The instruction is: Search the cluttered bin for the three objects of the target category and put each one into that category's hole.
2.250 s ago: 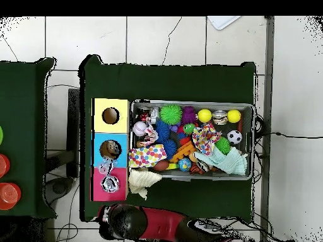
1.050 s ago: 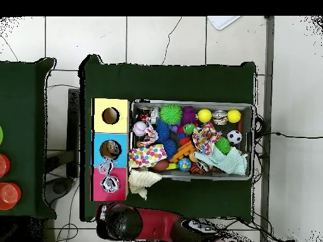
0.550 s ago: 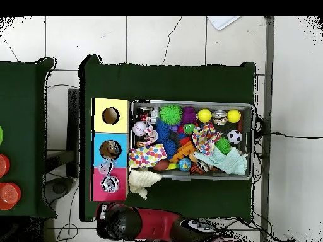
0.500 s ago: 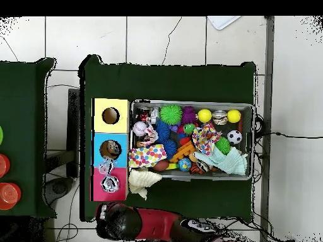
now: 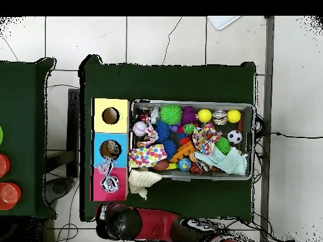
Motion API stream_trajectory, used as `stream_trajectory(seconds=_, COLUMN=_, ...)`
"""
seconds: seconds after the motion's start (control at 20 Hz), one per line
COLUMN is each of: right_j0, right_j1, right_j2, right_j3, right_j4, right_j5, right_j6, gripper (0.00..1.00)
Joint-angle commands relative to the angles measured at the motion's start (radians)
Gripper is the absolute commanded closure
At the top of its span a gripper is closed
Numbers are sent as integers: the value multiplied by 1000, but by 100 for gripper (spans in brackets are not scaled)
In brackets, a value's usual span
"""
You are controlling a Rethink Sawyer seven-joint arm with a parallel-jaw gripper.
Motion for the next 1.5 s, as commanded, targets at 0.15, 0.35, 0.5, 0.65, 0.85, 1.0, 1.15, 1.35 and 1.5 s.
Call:
stream_trajectory(seconds=0.15, right_j0=-4, right_j1=22, right_j2=-16, right_j3=-157, right_j4=51, right_j5=-103, right_j6=227, gripper=0)
stream_trajectory(seconds=0.35, right_j0=-2, right_j1=18, right_j2=-17, right_j3=-161, right_j4=47, right_j5=-89, right_j6=214, gripper=0)
stream_trajectory(seconds=0.5, right_j0=-4, right_j1=16, right_j2=-17, right_j3=-160, right_j4=47, right_j5=-81, right_j6=212, gripper=0)
stream_trajectory(seconds=0.65, right_j0=0, right_j1=12, right_j2=-18, right_j3=-158, right_j4=49, right_j5=-79, right_j6=213, gripper=0)
stream_trajectory(seconds=0.85, right_j0=-1, right_j1=8, right_j2=-17, right_j3=-158, right_j4=49, right_j5=-69, right_j6=210, gripper=0)
stream_trajectory(seconds=1.0, right_j0=-2, right_j1=7, right_j2=-17, right_j3=-158, right_j4=50, right_j5=-70, right_j6=211, gripper=0)
stream_trajectory(seconds=1.15, right_j0=-4, right_j1=0, right_j2=-16, right_j3=-154, right_j4=53, right_j5=-54, right_j6=209, gripper=0)
stream_trajectory(seconds=1.35, right_j0=-7, right_j1=-12, right_j2=-16, right_j3=-146, right_j4=55, right_j5=-35, right_j6=207, gripper=0)
stream_trajectory(seconds=1.5, right_j0=-9, right_j1=-23, right_j2=-17, right_j3=-143, right_j4=59, right_j5=-17, right_j6=205, gripper=0)
